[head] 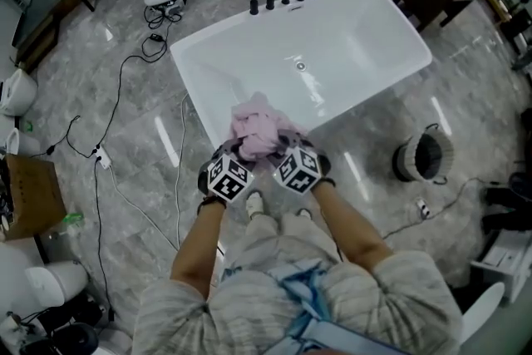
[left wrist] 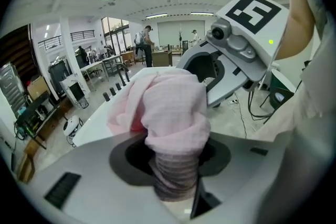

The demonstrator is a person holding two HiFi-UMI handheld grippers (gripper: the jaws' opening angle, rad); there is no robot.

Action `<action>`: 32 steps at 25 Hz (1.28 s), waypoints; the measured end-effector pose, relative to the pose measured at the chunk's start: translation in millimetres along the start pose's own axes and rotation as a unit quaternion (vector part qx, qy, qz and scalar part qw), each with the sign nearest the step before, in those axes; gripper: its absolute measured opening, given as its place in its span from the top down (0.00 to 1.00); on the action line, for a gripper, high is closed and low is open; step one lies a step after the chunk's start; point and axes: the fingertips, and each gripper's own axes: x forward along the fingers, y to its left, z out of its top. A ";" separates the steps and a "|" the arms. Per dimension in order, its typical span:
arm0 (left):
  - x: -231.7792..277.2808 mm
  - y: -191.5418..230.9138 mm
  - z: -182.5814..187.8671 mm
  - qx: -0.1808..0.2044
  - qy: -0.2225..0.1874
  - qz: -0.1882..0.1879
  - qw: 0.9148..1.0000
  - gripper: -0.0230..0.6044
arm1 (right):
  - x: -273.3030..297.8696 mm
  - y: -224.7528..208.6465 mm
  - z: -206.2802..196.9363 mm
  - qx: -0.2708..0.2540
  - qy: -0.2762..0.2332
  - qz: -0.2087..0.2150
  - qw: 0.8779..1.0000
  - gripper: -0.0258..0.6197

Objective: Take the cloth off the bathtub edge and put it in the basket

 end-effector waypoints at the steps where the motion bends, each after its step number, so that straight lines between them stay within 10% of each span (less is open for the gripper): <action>1: -7.2 -0.8 6.0 0.004 -0.001 0.002 1.000 0.69 | -7.6 -0.8 5.2 0.001 -0.006 -0.004 1.000 0.70; 32: -104.0 3.4 104.9 0.077 -0.052 0.062 0.994 0.69 | -117.2 -35.1 87.1 -0.042 -0.081 -0.100 0.991 0.70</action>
